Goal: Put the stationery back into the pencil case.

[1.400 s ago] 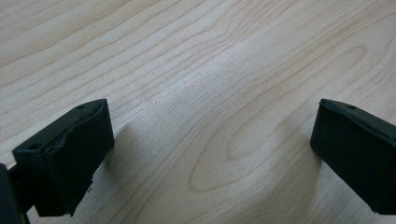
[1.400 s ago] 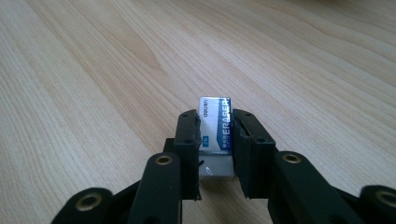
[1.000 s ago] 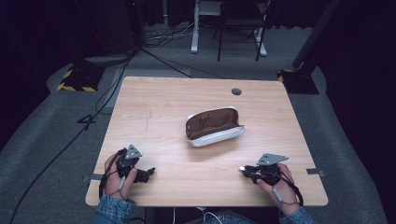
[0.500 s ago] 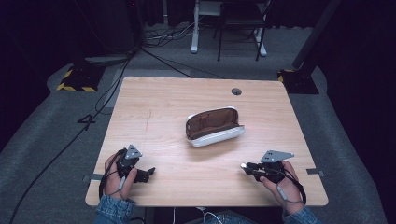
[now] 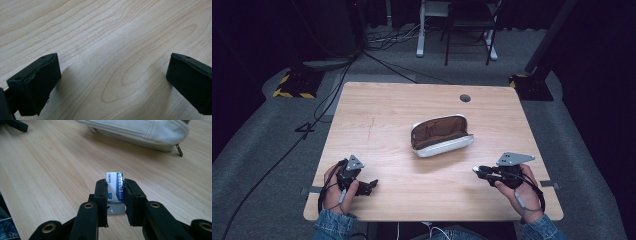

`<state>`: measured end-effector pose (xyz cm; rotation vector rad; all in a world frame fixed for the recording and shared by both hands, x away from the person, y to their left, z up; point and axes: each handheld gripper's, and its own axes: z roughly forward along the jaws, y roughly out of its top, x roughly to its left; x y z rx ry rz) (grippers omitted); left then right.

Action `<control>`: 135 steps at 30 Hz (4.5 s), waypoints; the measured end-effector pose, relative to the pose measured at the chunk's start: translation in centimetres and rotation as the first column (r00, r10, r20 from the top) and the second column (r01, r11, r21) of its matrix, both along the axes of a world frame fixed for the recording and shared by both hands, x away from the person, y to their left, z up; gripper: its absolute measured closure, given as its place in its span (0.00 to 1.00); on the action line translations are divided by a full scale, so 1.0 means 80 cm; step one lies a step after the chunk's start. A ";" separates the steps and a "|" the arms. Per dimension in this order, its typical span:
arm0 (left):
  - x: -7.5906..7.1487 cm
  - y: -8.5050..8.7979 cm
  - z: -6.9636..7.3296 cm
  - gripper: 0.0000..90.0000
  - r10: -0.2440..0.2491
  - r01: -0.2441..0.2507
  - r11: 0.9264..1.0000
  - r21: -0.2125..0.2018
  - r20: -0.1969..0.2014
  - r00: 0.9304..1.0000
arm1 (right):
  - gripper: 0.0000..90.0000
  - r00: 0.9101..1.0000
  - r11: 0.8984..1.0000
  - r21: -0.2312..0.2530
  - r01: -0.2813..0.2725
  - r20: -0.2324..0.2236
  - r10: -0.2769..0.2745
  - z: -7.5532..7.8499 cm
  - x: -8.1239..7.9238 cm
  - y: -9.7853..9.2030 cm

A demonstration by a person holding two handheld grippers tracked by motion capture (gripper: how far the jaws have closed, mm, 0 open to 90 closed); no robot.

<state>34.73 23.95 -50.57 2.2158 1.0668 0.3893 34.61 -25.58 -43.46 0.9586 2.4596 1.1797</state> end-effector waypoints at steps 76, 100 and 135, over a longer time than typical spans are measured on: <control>0.000 0.000 0.000 0.00 0.000 0.000 1.000 0.000 0.000 1.000 | 0.82 0.999 0.999 -0.045 -0.027 0.028 0.029 0.023 0.170 0.141; 0.000 0.000 0.000 0.00 0.000 0.000 1.000 0.000 0.000 1.000 | 0.63 0.999 0.997 -0.081 -0.011 0.038 0.014 0.007 0.181 0.151; 0.000 0.000 0.000 0.00 0.005 -0.005 1.000 -0.002 -0.003 1.000 | 0.62 0.995 0.998 0.055 -0.044 0.096 0.038 0.065 0.103 0.074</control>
